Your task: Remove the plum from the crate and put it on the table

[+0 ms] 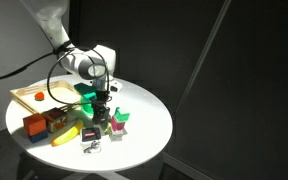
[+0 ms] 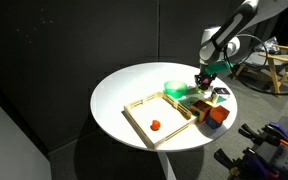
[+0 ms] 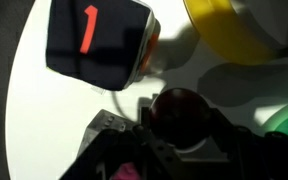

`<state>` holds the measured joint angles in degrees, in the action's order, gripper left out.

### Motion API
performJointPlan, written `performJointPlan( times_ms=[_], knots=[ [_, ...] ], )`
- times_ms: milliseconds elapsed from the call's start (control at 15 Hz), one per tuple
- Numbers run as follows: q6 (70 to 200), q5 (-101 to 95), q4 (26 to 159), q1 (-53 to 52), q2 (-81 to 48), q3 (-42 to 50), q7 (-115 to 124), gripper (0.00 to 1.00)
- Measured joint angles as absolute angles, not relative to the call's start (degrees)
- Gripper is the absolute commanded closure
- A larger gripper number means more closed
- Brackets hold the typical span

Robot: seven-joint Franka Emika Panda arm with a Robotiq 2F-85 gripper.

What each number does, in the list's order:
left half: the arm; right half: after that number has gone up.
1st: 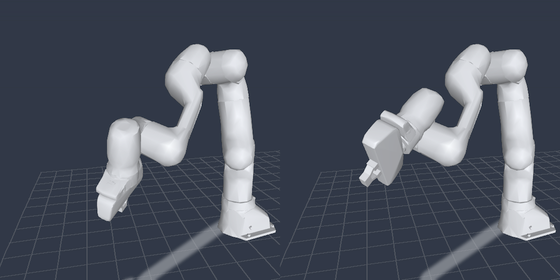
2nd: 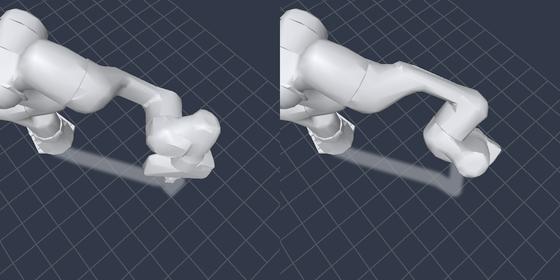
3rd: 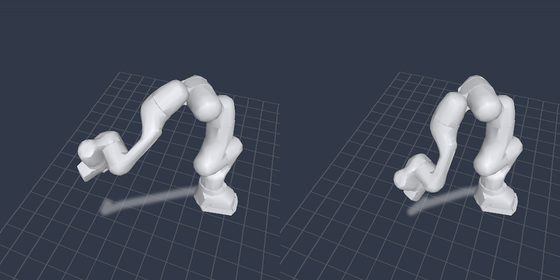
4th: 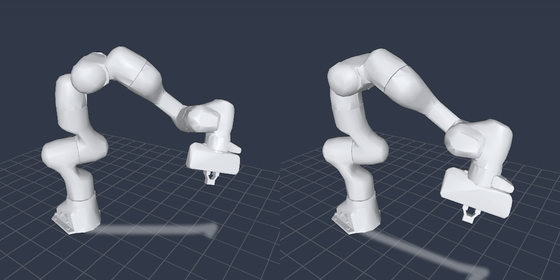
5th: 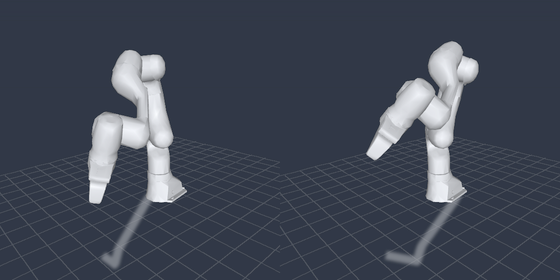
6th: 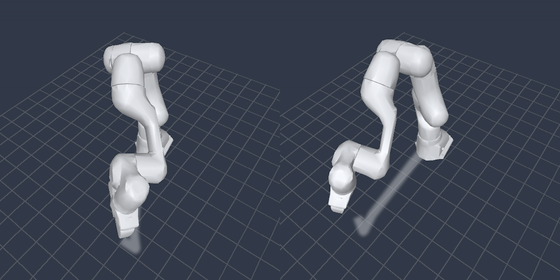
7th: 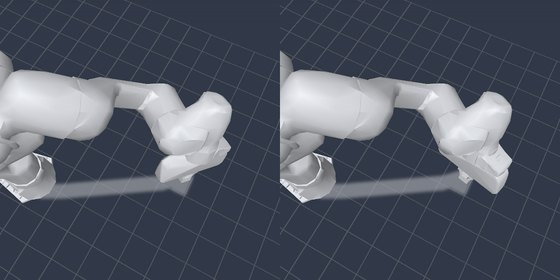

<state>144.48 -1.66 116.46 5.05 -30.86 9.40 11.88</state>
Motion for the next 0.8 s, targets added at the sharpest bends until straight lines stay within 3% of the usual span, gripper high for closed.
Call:
performJointPlan(
  times_ms=[600,667,733,800],
  knots=[
    [144.59,-1.62,116.38,5.04,-32.59,9.00,11.88,0.65],
    [144.59,-1.62,116.38,5.04,-32.73,8.99,11.88,0.15],
    [144.59,-1.62,116.38,5.04,-32.85,8.99,11.88,0.15],
    [144.60,-1.62,116.38,5.03,-32.94,8.99,11.88,0.08]
  ],
)
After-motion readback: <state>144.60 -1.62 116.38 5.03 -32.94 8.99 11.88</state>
